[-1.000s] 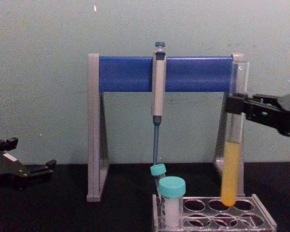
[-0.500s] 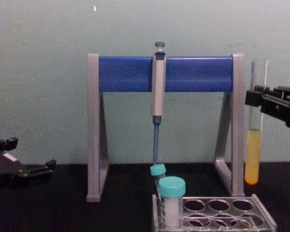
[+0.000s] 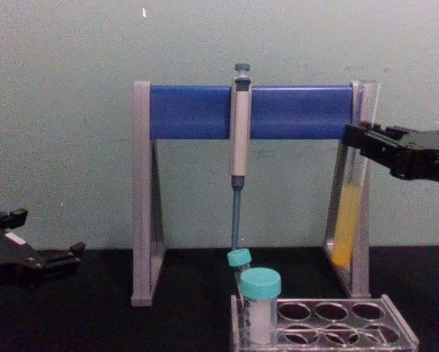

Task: Pick up the test tube from the test tube rack, shake it, then place it back into the test tube rack.

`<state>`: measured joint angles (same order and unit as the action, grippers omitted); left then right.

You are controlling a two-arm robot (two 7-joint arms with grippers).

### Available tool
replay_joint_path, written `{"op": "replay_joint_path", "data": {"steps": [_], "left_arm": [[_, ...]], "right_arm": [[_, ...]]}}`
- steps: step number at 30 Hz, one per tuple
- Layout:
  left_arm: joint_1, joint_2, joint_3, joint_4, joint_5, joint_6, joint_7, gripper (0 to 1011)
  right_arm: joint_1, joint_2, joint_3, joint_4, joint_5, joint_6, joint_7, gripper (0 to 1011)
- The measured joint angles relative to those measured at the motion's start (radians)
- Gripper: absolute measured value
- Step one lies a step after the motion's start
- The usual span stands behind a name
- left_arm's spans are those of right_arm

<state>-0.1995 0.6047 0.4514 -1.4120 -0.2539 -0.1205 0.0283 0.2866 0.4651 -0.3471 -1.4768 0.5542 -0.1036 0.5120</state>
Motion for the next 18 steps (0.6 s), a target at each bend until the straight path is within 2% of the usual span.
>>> {"op": "replay_joint_path", "data": {"steps": [5, 10, 18], "left_arm": [[0.0, 0.0, 0.0, 0.0, 0.0, 0.0, 0.0, 1001], [0.0, 0.0, 0.0, 0.0, 0.0, 0.0, 0.0, 1002], [0.0, 0.0, 0.0, 0.0, 0.0, 0.0, 0.0, 1001]], "right_arm": [[0.003, -0.005, -0.001, 0.003, 0.034, 0.002, 0.051, 229], [0.005, 0.019, -0.016, -0.009, 0.072, 0.012, 0.121, 229], [0.01, 0.068, -0.042, -0.028, 0.071, 0.019, 0.154, 229]]}}
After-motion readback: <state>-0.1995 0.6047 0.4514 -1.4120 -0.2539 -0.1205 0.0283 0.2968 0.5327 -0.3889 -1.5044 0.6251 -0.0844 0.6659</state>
